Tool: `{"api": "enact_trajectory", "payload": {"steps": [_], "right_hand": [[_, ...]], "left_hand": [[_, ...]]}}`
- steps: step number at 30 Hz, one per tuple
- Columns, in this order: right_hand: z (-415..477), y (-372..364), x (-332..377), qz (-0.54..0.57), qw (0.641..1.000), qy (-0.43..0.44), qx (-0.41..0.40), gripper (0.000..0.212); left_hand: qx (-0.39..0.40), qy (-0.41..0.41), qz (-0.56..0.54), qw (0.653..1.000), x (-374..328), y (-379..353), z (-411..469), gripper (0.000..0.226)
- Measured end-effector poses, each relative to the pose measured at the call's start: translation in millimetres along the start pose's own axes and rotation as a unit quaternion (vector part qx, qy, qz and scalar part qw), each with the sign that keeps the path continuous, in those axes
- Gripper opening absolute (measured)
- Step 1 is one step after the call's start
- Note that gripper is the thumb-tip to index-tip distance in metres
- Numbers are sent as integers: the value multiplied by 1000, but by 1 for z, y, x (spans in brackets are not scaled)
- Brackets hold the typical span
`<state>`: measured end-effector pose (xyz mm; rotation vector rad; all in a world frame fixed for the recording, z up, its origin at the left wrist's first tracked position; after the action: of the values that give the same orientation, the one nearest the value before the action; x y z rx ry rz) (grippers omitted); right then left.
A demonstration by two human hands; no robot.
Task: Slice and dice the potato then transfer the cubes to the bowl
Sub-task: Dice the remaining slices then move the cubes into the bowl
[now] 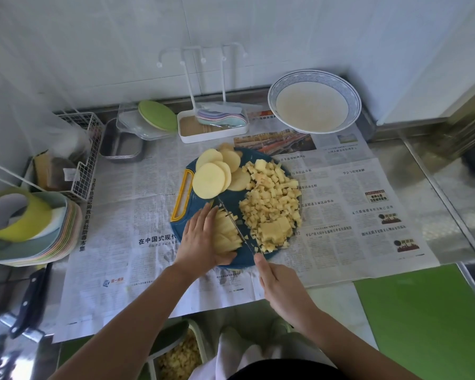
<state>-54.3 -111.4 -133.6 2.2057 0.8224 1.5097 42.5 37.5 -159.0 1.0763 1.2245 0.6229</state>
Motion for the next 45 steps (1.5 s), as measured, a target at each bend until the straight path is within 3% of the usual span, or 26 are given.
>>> {"api": "enact_trajectory", "payload": {"steps": [6, 18, 28, 39, 45], "right_hand": [[-5, -1, 0, -1, 1000, 2, -1, 57], [-1, -12, -16, 75, 996, -41, 17, 60], [4, -19, -12, 25, 997, -67, 29, 62], [10, -27, -17, 50, 989, -123, 61, 63], [19, -28, -14, -2, 988, -140, 58, 61]], "left_hand": [[-47, 1, -43, 998, -2, 3, -6, 97], [-62, -13, -58, 996, -5, 9, -6, 93], [-46, -8, -61, 997, -1, 4, -2, 100], [-27, -4, -50, 998, 2, 0, 0, 105], [-33, -7, -46, 998, 1, 0, 1, 107]]}}
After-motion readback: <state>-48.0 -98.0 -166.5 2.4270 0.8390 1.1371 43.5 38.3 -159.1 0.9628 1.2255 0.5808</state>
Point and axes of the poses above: each hand's wrist, its own z-axis towards the middle knuckle, its own y-axis out of the back of the hand, x = y × z, the point moved 9 cm from there along z, towards the middle knuckle, and after that the axes turned 1 degree about -z, right-handed, at the moved point
